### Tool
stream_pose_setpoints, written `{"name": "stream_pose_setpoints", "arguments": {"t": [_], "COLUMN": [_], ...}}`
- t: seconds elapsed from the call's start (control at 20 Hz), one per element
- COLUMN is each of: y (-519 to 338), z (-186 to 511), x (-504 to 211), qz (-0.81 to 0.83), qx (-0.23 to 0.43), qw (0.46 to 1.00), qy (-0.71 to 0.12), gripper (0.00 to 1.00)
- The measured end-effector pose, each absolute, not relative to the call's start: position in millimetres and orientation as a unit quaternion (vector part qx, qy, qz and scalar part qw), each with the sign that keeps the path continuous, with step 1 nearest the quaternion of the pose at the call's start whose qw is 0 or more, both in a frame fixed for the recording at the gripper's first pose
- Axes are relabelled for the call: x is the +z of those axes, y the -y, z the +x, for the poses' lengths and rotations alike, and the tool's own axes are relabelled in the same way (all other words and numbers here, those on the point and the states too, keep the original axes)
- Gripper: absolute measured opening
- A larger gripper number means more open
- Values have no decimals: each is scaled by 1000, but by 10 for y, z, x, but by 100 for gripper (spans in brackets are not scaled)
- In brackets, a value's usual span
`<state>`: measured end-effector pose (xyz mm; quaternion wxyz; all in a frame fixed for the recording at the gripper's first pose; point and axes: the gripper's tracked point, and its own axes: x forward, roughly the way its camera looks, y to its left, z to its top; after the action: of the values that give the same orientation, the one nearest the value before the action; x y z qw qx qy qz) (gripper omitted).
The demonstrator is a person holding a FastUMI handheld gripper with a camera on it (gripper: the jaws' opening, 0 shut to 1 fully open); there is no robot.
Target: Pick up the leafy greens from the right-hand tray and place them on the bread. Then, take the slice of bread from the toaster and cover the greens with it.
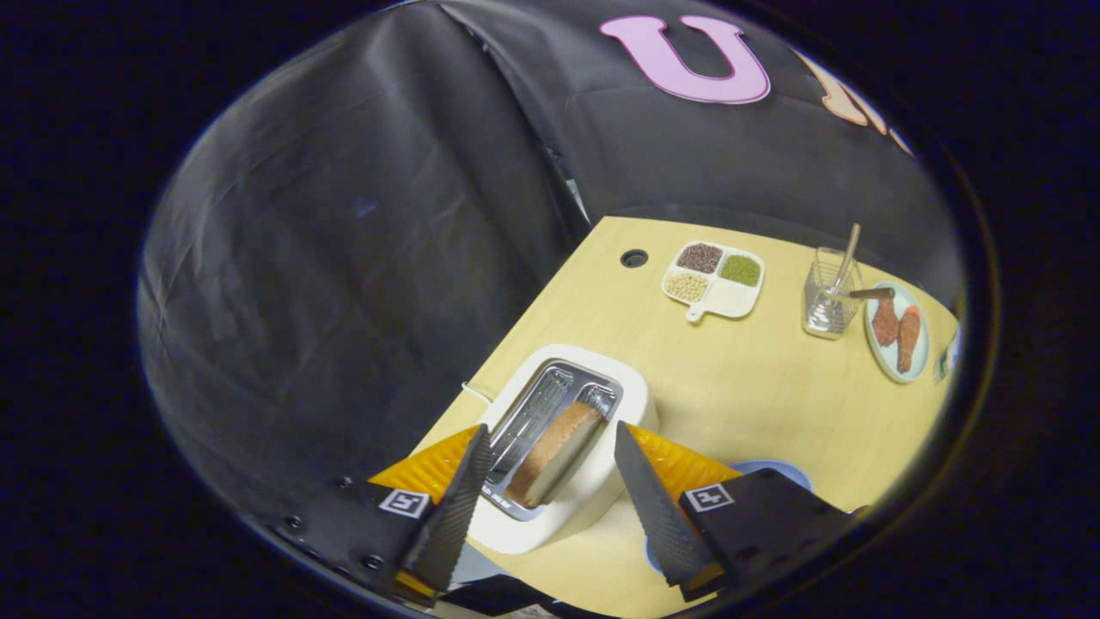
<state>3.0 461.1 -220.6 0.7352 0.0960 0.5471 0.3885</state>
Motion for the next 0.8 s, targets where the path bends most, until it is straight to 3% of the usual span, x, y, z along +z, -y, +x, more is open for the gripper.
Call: {"name": "stream_pose_setpoints", "arguments": {"t": [0.65,0.8], "y": [-4585,-4499], "z": [64,4], "x": [-2268,-2080], "qz": [102,111], "qx": [378,400], "qw": [729,725], "qy": [-562,-550], "gripper": [5,5]}}
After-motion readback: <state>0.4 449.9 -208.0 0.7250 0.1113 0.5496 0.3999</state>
